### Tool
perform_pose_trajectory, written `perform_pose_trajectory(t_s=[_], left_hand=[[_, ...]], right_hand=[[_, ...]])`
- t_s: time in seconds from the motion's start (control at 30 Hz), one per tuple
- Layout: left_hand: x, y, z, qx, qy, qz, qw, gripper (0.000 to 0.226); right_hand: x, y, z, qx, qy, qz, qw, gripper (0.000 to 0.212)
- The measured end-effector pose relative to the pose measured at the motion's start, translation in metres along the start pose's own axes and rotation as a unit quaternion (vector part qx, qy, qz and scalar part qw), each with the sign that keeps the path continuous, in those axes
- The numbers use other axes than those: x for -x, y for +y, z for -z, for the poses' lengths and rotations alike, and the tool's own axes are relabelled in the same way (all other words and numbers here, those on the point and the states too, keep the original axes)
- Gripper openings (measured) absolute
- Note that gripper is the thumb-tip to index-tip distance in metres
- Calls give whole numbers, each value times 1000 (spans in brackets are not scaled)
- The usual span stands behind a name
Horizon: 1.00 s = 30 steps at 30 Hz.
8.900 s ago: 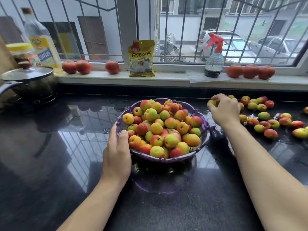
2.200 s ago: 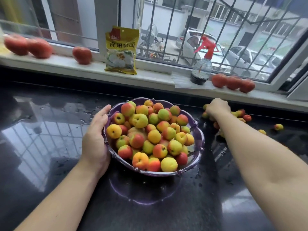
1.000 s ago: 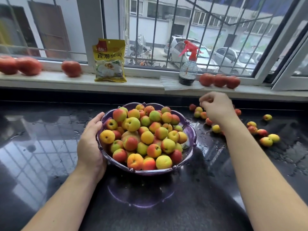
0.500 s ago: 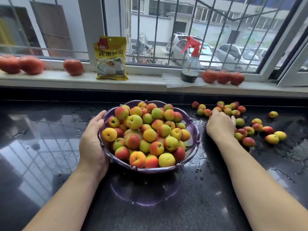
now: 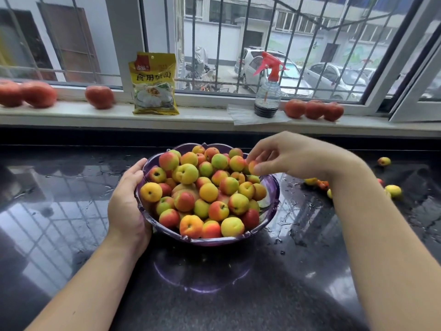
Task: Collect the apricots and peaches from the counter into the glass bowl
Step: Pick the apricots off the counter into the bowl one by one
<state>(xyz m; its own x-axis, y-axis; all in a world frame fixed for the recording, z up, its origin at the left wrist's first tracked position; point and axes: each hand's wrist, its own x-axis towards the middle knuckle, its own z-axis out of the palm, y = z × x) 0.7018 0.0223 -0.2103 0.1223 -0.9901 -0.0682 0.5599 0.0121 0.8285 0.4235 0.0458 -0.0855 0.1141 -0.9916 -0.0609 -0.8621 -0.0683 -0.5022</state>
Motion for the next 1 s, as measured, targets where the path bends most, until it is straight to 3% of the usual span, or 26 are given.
perform_pose_trajectory(t_s=[0.2, 0.27, 0.37, 0.43, 0.53, 0.67, 0.77, 1.0], left_hand=[[1, 0, 0, -7, 0, -2, 1000, 34], [0, 0, 0, -6, 1, -1, 1000, 34], [0, 0, 0, -8, 5, 0, 1000, 33], [1, 1, 0, -10, 4, -1, 1000, 33], [1, 1, 0, -10, 4, -1, 1000, 33], [0, 0, 0, -2, 7, -2, 1000, 32], [0, 0, -1, 5, 7, 2, 1000, 33], [-1, 0, 0, 5, 8, 1, 1000, 34]], right_hand=[[-8, 1, -7, -2, 16, -17, 1000, 11], [-11, 10, 1, -45, 112, -37, 992, 7], [-25, 47, 4, -133, 281, -88, 946, 10], [-38, 80, -3, -103, 343, -142, 923, 18], [-52, 119, -26, -29, 336, -211, 918, 29], [-65, 134, -62, 125, 272, -153, 942, 41], [-70, 138, -73, 261, 226, -133, 929, 57], [-71, 137, -72, 308, 280, -158, 896, 43]])
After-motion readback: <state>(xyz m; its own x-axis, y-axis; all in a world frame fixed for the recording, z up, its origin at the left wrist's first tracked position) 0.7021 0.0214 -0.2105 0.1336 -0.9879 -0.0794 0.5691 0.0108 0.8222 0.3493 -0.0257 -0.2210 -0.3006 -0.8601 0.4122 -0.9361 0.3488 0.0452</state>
